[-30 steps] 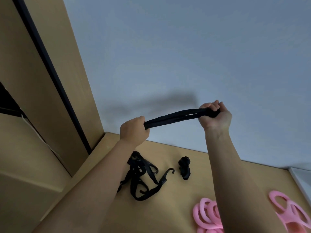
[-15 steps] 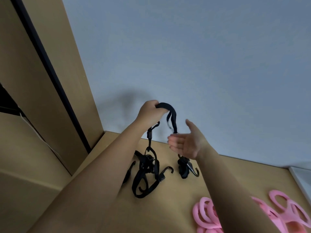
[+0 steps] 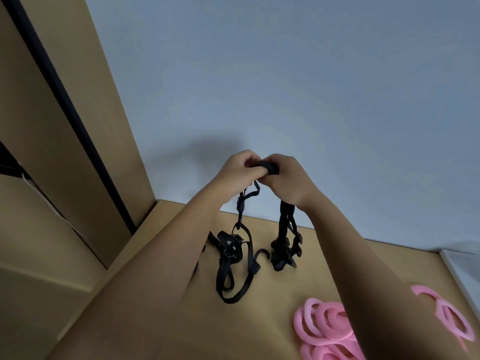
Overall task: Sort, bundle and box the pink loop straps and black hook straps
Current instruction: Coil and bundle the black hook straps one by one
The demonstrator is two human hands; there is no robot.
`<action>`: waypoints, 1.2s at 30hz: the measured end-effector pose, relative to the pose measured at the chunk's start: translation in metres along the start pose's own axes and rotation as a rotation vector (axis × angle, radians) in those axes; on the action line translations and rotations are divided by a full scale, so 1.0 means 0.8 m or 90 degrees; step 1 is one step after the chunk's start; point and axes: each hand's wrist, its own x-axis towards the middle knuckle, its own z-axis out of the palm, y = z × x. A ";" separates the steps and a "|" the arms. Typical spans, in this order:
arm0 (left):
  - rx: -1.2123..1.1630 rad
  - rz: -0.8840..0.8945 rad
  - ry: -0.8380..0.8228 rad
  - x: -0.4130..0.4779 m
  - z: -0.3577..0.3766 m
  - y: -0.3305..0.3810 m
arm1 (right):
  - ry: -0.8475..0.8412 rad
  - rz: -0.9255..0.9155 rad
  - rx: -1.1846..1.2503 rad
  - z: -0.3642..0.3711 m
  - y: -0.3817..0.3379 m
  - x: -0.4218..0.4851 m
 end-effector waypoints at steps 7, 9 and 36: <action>-0.035 -0.158 -0.124 -0.028 0.010 -0.085 | 0.035 0.095 0.201 0.000 0.010 -0.005; 0.083 -0.180 -0.147 -0.036 0.020 -0.115 | 0.029 0.137 0.307 -0.001 0.018 -0.006; 0.187 -0.227 -0.096 -0.039 0.022 -0.145 | 0.074 0.140 0.527 0.019 0.034 -0.022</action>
